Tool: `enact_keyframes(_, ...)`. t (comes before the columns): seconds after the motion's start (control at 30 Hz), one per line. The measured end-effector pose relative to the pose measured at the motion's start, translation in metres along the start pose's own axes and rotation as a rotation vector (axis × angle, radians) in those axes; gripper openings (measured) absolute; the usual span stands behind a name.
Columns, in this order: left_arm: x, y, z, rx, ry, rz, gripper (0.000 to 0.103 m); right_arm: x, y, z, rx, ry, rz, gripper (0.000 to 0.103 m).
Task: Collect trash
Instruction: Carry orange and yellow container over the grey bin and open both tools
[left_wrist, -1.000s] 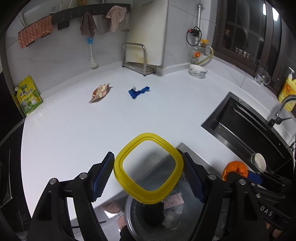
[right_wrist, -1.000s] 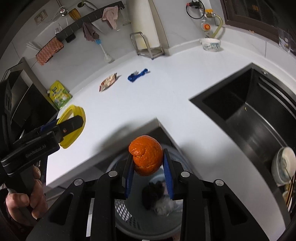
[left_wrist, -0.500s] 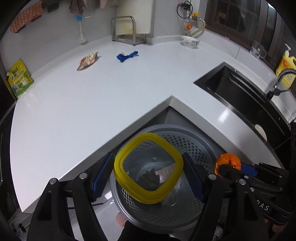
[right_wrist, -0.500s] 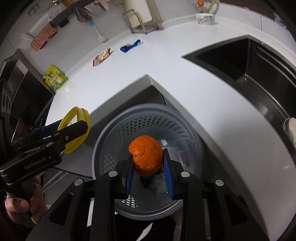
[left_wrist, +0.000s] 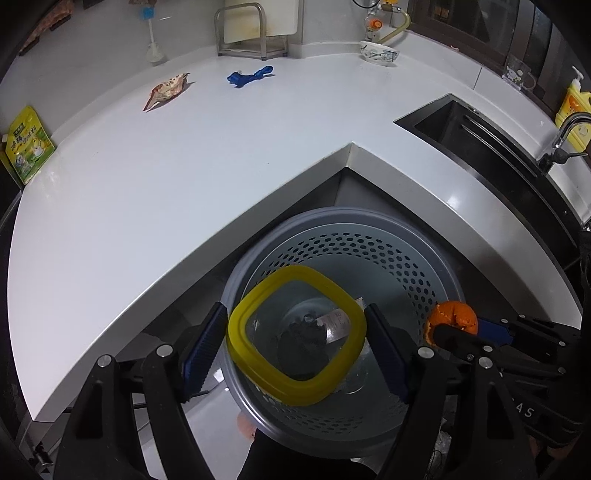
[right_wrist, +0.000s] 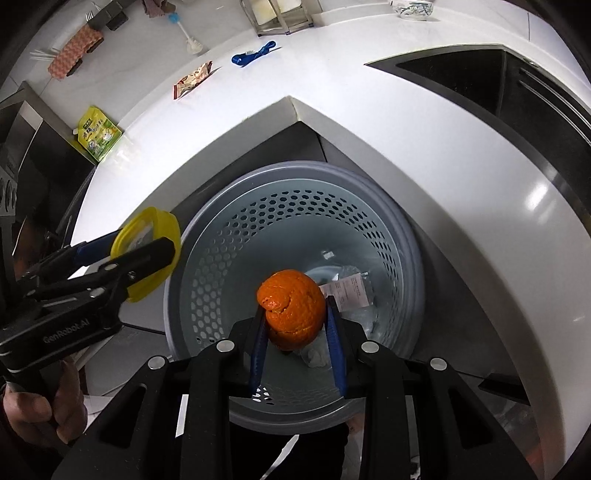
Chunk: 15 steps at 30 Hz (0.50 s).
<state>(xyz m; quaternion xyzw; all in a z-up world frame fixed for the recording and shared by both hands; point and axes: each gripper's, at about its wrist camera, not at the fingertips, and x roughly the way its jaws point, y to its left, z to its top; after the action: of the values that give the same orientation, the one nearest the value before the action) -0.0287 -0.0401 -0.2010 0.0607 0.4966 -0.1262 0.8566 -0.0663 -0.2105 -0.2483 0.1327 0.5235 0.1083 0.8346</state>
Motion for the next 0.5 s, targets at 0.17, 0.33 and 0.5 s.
enact_keyframes(0.17, -0.002, 0.006, -0.001, -0.013, 0.017, 0.009, 0.076, 0.001, 0.000, -0.002, 0.004, 0.011, 0.005, 0.061)
enact_keyframes(0.33, -0.006, 0.012, -0.004, -0.030, 0.019, 0.029, 0.083, -0.001, -0.003, -0.005, 0.008, 0.014, 0.007, 0.064)
enact_keyframes(0.5, -0.010, 0.013, -0.004, -0.040, 0.020, 0.036, 0.085, -0.006, -0.008, -0.005, 0.021, 0.012, 0.005, 0.064)
